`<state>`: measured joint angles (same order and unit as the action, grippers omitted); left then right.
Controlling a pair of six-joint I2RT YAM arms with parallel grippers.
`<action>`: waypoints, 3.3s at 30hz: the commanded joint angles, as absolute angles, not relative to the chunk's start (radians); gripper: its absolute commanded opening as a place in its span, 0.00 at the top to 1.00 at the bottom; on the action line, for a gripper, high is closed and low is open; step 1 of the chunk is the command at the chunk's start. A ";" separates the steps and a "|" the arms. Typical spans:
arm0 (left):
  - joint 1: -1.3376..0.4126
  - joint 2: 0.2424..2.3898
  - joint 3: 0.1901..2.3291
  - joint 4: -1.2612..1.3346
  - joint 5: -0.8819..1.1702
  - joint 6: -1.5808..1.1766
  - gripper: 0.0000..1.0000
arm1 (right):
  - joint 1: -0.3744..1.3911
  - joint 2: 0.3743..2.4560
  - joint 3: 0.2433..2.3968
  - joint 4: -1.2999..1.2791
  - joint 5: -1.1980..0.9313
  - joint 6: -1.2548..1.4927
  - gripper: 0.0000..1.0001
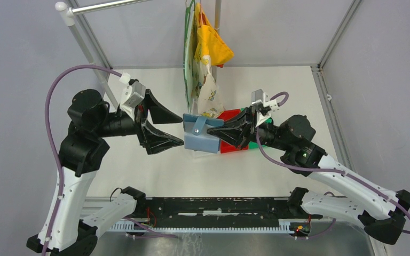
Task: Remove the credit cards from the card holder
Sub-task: Remove the credit card from the card holder.
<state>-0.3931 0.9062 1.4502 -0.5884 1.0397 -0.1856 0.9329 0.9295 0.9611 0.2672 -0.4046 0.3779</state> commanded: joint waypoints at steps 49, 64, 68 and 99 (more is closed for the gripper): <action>-0.392 1.008 1.494 -0.286 1.150 -0.575 0.98 | 0.923 0.908 0.832 0.425 -0.624 0.398 0.58; -0.392 0.990 1.467 -0.297 1.174 -0.569 0.98 | 0.923 0.923 0.865 0.467 -0.487 0.433 0.72; -0.393 0.985 1.459 -0.304 1.180 -0.559 0.98 | 0.923 0.925 0.868 0.487 -0.455 0.450 0.73; -0.393 0.986 1.491 -0.374 1.164 -0.482 0.98 | 0.923 0.872 0.832 0.474 -0.619 0.403 0.56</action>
